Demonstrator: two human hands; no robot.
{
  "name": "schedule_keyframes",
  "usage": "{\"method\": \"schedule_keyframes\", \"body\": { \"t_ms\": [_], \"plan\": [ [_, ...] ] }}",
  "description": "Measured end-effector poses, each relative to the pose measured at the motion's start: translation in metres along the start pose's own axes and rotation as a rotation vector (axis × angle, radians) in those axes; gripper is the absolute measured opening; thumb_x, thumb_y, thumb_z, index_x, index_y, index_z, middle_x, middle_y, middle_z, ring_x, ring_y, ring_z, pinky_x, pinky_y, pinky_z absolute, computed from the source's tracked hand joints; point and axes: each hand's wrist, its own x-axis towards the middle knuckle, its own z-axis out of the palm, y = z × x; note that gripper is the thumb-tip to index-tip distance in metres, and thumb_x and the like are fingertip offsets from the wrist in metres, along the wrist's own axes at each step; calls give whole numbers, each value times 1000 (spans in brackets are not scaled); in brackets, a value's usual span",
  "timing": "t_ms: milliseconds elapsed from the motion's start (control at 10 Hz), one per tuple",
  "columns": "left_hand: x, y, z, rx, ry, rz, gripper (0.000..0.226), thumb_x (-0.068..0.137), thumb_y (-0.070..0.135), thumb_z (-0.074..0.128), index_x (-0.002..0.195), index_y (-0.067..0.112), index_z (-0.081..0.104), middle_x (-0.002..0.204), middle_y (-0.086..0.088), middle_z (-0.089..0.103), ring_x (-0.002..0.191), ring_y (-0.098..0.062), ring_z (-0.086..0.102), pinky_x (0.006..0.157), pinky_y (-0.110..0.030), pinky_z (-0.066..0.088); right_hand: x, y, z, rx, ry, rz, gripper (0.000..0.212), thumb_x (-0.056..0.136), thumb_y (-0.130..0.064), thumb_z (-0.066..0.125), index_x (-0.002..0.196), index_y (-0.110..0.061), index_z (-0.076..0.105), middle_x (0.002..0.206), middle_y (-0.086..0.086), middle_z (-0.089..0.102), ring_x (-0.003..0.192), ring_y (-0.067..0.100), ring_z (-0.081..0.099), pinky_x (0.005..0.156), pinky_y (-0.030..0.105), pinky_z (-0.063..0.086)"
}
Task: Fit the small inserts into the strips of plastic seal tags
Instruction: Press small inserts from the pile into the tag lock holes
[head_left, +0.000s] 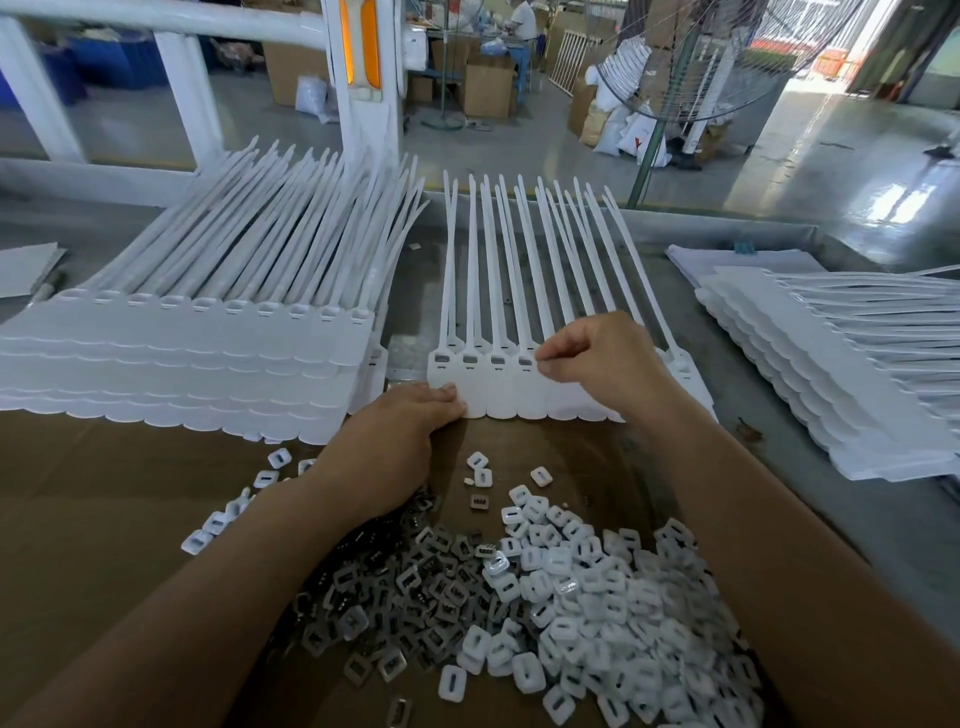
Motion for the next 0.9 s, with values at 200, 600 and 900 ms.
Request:
{"method": "schedule_keyframes", "body": {
  "t_ms": [200,600,900],
  "plan": [
    [0,-1,1,4,13,10,55,86,-6,37,133,22,45,145,6,34,134,-9,26,106,-16,12,21,13,2,-34,77,99,15,87,-9,61,98,-11,72,108,4,67,92,14,57,85,29,49],
    [0,0,1,21,-1,10,55,88,-5,36,135,23,42,146,7,32,135,-8,23,105,-14,8,27,25,12,-139,54,130,17,87,-8,58,87,-13,74,106,1,68,92,9,51,79,22,39],
    [-2,0,1,37,12,21,54,89,-4,36,135,23,43,146,7,32,135,-9,24,105,-14,9,25,24,12,-76,131,140,12,80,-7,67,82,-19,66,106,0,64,89,9,47,79,24,38]
  ]
}}
